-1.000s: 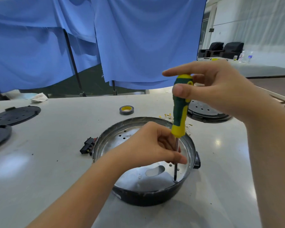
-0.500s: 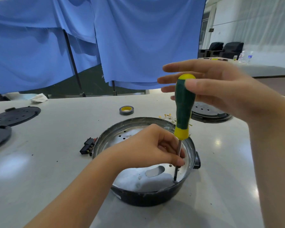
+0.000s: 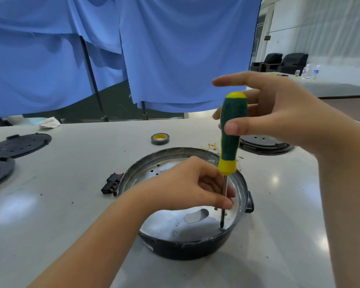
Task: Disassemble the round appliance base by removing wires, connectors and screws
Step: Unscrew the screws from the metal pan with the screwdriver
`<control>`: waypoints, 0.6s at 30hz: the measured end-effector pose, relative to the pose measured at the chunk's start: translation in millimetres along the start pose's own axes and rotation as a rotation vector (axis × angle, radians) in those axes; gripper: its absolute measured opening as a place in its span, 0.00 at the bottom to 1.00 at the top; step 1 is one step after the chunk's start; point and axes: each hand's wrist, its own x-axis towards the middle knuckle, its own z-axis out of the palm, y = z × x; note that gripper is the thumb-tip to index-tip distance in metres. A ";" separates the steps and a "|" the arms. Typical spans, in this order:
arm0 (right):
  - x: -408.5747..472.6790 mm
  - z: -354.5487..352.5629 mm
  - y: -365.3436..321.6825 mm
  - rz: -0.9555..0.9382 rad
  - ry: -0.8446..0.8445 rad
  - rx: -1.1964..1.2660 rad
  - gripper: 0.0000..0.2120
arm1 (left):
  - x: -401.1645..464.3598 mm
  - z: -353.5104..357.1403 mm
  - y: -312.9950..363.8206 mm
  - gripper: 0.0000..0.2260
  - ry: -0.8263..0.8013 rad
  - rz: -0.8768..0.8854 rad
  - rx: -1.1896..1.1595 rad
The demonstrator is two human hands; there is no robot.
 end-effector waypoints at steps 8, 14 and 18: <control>-1.3 0.4 -1.6 0.004 -0.107 0.082 0.26 | 1.1 2.5 -0.5 0.05 0.064 0.028 0.022; 3.3 3.3 -0.1 0.005 -0.037 -0.046 0.21 | 1.9 4.2 -0.6 0.06 0.104 0.033 0.080; -4.0 -3.0 -0.8 -0.058 -0.107 0.129 0.25 | -0.9 2.1 2.4 0.06 0.072 0.017 0.042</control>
